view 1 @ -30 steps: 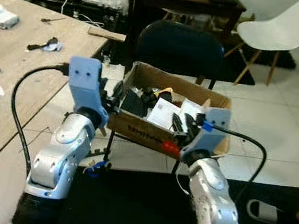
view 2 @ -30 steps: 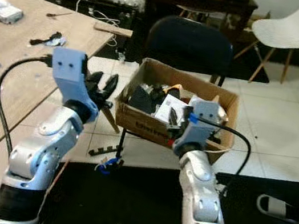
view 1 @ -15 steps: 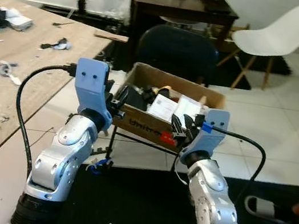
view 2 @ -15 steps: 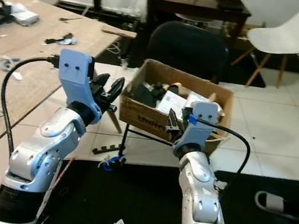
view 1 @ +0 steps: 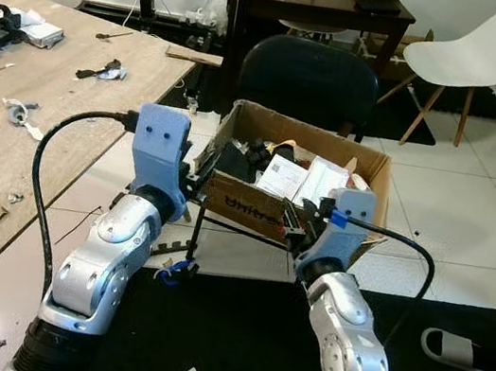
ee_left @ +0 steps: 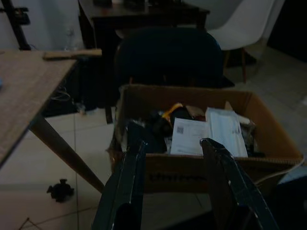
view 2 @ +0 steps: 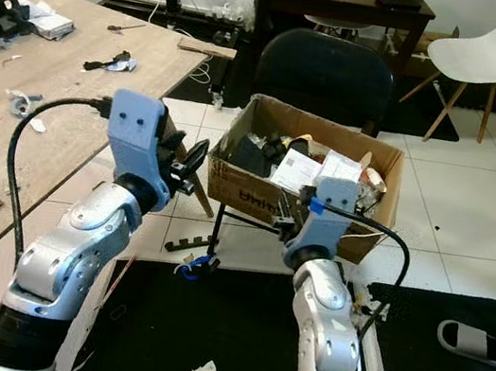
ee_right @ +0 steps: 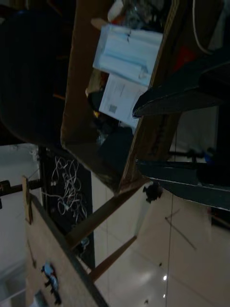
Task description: Picking trash to rubbish bin
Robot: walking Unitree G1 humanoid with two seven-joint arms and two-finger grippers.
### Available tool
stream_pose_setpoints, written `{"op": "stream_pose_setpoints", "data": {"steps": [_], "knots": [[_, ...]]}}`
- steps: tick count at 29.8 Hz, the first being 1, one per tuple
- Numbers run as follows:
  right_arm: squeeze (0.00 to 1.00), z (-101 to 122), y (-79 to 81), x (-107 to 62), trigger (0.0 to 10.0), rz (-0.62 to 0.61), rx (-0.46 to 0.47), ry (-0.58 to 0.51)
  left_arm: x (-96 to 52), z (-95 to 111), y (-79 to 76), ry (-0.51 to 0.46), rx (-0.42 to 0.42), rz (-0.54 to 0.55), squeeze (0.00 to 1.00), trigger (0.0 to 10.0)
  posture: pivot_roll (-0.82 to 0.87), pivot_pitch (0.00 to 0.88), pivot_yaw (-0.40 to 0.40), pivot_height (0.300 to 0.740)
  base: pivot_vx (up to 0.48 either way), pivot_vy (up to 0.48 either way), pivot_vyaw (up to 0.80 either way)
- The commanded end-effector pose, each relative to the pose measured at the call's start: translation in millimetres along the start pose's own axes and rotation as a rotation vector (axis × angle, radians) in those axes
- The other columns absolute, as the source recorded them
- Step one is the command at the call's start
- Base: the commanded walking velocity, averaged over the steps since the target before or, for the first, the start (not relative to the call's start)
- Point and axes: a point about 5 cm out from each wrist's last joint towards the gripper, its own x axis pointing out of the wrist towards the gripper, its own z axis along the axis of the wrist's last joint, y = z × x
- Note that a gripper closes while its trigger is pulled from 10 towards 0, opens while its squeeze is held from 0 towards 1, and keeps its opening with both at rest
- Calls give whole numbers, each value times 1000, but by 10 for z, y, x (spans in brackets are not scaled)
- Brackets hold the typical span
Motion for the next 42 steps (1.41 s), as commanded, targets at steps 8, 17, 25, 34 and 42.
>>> {"op": "stream_pose_setpoints", "data": {"steps": [8, 17, 25, 34, 42], "knots": [[0, -41, -112, 75, 10000, 3, -99, 57, 95, -161, -69, 60, 138, -150, 0, 10000, 59, 61, 13, 740, 0, 0, 0], [0, -72, -282, 33, 10000, -49, -131, 88, 68, -379, -86, 138, 155, -129, 0, 10000, 38, 46, -5, 740, 0, 0, 0], [0, -102, -225, 44, 10000, -15, -131, 95, 154, -436, -135, 184, 109, -134, 0, 10000, 49, 59, -17, 740, 0, -300, 0], [0, -90, -303, 72, 10000, -29, -125, 99, 200, -392, -68, 173, 186, -156, 0, 10000, 59, 64, -11, 740, 0, 0, 0], [0, -142, -274, 29, 10000, -40, -111, 112, 192, -403, -96, 165, 170, -173, 0, 10000, 53, 69, 2, 740, 0, 0, 0]]}}
